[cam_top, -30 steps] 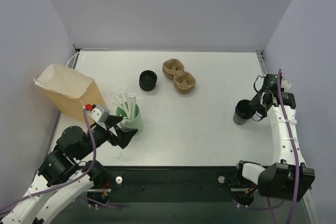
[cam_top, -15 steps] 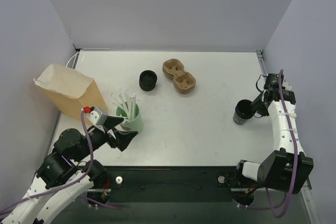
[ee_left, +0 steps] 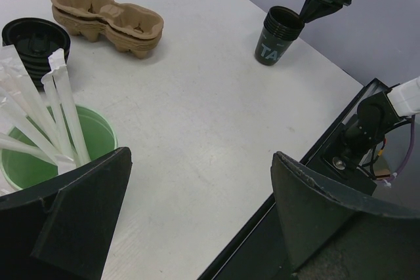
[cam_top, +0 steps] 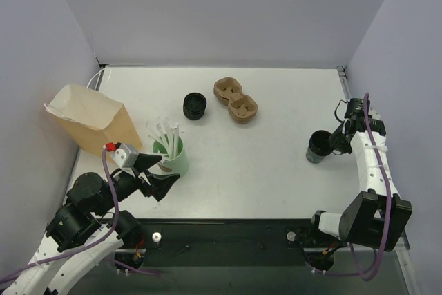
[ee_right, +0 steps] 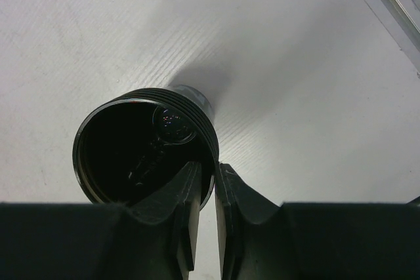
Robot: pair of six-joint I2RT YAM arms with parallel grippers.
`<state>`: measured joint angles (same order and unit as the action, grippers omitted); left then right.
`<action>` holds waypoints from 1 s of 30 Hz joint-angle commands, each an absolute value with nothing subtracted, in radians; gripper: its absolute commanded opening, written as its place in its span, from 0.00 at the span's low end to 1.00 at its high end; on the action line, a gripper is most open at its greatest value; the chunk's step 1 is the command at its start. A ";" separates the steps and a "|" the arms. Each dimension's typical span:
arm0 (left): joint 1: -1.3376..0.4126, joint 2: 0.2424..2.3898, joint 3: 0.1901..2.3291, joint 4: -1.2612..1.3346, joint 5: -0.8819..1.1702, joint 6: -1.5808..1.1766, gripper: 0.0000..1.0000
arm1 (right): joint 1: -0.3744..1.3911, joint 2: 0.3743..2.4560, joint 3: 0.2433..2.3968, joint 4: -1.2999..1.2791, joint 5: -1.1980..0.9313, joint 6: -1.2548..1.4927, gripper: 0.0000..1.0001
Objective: Pack the takeout coffee
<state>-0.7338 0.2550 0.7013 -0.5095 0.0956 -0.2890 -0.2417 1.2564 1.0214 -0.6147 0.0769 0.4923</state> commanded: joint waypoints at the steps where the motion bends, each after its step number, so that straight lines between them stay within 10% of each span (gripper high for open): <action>1: -0.738 0.247 0.696 -0.442 0.112 -0.293 0.97 | -0.244 1.267 1.006 -0.614 0.075 0.485 0.16; 30: -0.739 0.261 0.695 -0.442 0.100 -0.298 0.97 | -0.247 1.246 1.040 -0.603 0.008 0.503 0.00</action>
